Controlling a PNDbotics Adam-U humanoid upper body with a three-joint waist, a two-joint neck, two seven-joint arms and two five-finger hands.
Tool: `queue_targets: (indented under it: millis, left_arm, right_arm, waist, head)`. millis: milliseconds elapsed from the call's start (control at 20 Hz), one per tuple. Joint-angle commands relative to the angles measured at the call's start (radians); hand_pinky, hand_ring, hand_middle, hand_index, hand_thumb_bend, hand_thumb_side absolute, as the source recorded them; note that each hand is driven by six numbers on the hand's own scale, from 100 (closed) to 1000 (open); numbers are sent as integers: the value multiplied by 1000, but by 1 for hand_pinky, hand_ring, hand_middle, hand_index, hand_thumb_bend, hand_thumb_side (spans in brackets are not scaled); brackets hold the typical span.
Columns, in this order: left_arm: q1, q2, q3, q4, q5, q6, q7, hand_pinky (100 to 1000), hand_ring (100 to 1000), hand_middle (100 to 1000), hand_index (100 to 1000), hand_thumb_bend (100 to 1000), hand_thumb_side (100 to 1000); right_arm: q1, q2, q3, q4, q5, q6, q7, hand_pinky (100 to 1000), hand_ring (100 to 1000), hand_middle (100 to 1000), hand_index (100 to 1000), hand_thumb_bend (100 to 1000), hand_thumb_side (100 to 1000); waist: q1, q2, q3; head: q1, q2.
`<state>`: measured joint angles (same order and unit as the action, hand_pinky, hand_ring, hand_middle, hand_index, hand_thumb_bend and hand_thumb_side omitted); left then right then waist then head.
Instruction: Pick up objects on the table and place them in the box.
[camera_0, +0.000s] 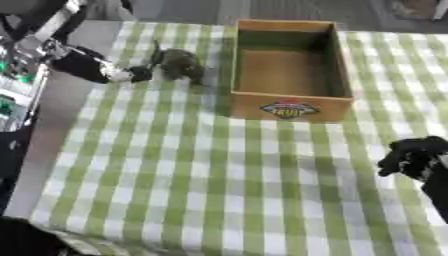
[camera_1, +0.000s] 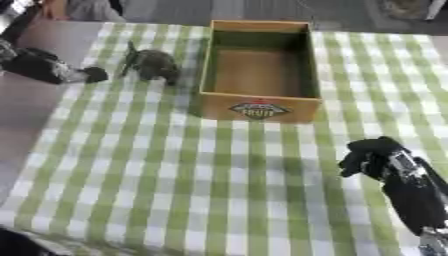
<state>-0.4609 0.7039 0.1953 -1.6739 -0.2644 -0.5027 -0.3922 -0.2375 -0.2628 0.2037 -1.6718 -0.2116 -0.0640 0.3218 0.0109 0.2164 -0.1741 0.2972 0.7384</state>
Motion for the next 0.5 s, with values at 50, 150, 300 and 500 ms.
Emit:
queue_targets:
  millis: [50, 150, 300, 500]
  left_arm:
    - [-78, 95, -22, 123, -21, -15, -17, 820, 929, 942, 964, 705, 164]
    - [-143, 114, -44, 224, -38, -29, -34, 816, 924, 932, 964, 708, 176]
    - [-241, 128, -84, 371, -89, -70, -63, 810, 917, 921, 970, 724, 194]
    - [-366, 97, -116, 563, -170, -107, -88, 805, 911, 910, 959, 710, 222]
  right_arm:
    - [-7, -22, 0, -22, 9, -1, 4, 573, 613, 544, 699, 100, 892]
    - [-7, -23, 3, -22, 10, -1, 7, 572, 613, 544, 699, 100, 894]
    - [-6, -24, 7, -21, 12, 0, 11, 572, 613, 544, 699, 100, 897]
    - [-5, -24, 11, -19, 16, 0, 15, 572, 614, 544, 699, 100, 903]
  waist:
    - [2, -18, -3]
    - [2, -18, -5]
    - [5, -18, -10]
    - [9, -18, -20]
  head:
    - [8, 13]
    - [11, 15]
    - [17, 18]
    - [23, 20]
